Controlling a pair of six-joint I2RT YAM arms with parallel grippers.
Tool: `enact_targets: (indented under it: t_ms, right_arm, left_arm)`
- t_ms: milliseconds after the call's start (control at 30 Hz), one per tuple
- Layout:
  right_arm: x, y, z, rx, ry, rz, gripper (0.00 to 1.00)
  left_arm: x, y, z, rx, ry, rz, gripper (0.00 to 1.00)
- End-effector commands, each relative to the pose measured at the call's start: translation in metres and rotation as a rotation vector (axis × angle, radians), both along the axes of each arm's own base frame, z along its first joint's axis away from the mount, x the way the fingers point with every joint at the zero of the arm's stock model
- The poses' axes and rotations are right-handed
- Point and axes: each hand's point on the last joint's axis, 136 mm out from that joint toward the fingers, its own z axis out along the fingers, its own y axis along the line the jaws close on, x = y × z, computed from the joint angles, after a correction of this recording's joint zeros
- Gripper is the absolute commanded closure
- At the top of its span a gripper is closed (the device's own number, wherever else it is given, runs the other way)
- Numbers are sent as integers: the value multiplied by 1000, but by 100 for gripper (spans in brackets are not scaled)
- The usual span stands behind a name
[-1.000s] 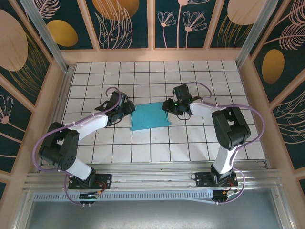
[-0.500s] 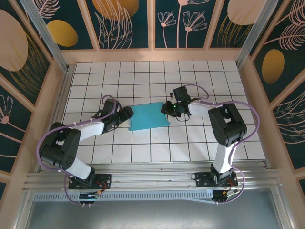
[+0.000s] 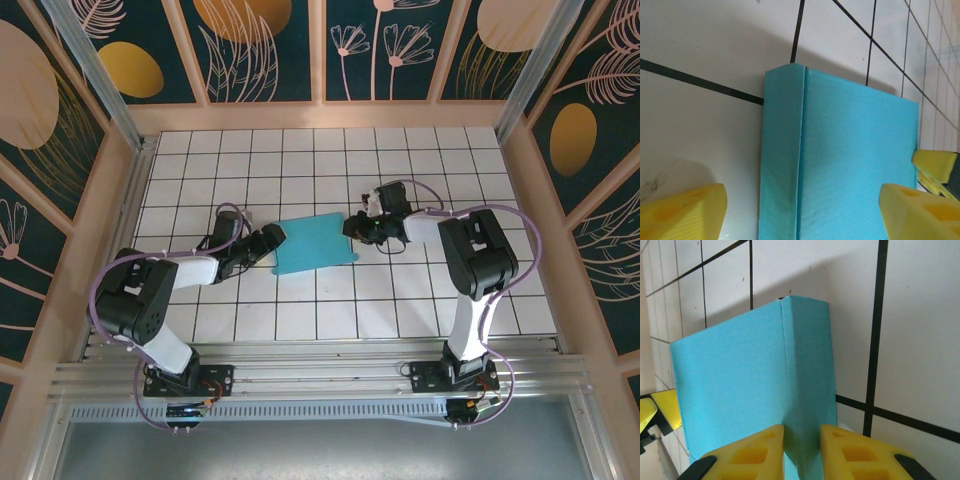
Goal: Fold the paper box
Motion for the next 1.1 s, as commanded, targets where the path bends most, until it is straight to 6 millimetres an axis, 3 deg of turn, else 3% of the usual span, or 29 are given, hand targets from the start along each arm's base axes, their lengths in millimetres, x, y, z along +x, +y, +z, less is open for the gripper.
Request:
enact_targets:
  t_ms: [0, 200, 733, 867, 1067]
  right_arm:
    - [-19, -31, -55, -78, 137, -42, 76]
    - [-16, -36, -57, -15, 157, -71, 77]
    - [-13, -38, -54, -9, 163, -87, 76]
    - [-9, -37, -36, -6, 122, -85, 70]
    - [8, -38, 14, -31, -25, -88, 57]
  left_arm:
    - [-2, -16, 2, -109, -1, -44, 20]
    - [-3, -30, -2, -214, 18, -75, 23]
    - [4, -55, 18, -425, -7, -89, 54]
    - [7, -55, 28, -443, -9, -70, 61]
    - [9, -47, 23, -338, 75, -21, 68]
